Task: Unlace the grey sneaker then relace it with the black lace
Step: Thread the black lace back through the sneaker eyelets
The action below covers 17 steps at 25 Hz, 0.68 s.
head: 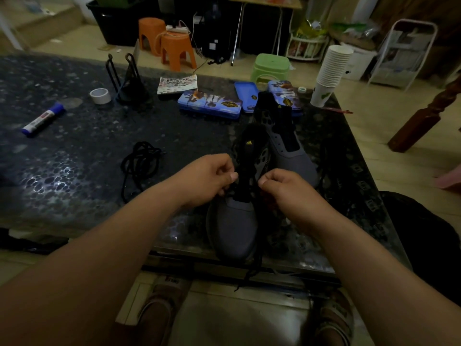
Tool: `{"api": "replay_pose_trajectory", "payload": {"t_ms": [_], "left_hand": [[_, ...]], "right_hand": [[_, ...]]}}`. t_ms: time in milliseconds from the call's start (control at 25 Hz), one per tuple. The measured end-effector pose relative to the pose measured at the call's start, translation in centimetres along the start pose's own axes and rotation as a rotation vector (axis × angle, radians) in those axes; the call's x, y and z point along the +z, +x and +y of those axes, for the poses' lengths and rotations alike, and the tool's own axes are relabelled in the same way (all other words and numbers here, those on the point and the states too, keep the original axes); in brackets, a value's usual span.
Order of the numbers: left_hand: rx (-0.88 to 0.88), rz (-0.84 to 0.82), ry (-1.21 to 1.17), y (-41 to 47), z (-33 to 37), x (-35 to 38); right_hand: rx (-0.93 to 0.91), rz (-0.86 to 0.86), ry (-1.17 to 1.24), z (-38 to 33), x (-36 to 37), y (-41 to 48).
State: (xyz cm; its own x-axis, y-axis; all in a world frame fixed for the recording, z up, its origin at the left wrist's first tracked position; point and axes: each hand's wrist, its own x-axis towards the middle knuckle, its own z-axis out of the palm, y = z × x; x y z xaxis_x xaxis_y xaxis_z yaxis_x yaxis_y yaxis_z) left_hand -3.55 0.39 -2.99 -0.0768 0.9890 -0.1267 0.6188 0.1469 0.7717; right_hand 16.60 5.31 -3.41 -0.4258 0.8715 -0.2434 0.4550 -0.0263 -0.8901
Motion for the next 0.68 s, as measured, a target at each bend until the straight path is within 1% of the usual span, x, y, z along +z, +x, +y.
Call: {"api": "replay_pose_trajectory", "payload": {"t_ms": [80, 160, 240, 320, 440, 680], "left_hand": [[0.041, 0.005, 0.058, 0.1, 0.0, -0.3], [0.068, 0.015, 0.107, 0.2, -0.1, -0.4], [0.085, 0.045, 0.115, 0.0, -0.1, -0.2], [0.109, 0.085, 0.093, 0.0, 0.0, 0.2], [0.132, 0.116, 0.002, 0.4, -0.1, 0.6], [0.114, 0.087, -0.283, 0.1, -1.0, 0.8]], "right_hand": [[0.017, 0.004, 0.030, 0.0, 0.0, 0.0], [0.002, 0.005, -0.031, -0.1, 0.0, 0.1], [-0.006, -0.001, -0.064, -0.2, -0.1, 0.2], [0.000, -0.017, -0.045, -0.3, 0.0, 0.2], [-0.021, -0.014, -0.031, -0.2, 0.2, 0.2], [-0.004, 0.021, 0.001, -0.3, 0.7, 0.3]]}}
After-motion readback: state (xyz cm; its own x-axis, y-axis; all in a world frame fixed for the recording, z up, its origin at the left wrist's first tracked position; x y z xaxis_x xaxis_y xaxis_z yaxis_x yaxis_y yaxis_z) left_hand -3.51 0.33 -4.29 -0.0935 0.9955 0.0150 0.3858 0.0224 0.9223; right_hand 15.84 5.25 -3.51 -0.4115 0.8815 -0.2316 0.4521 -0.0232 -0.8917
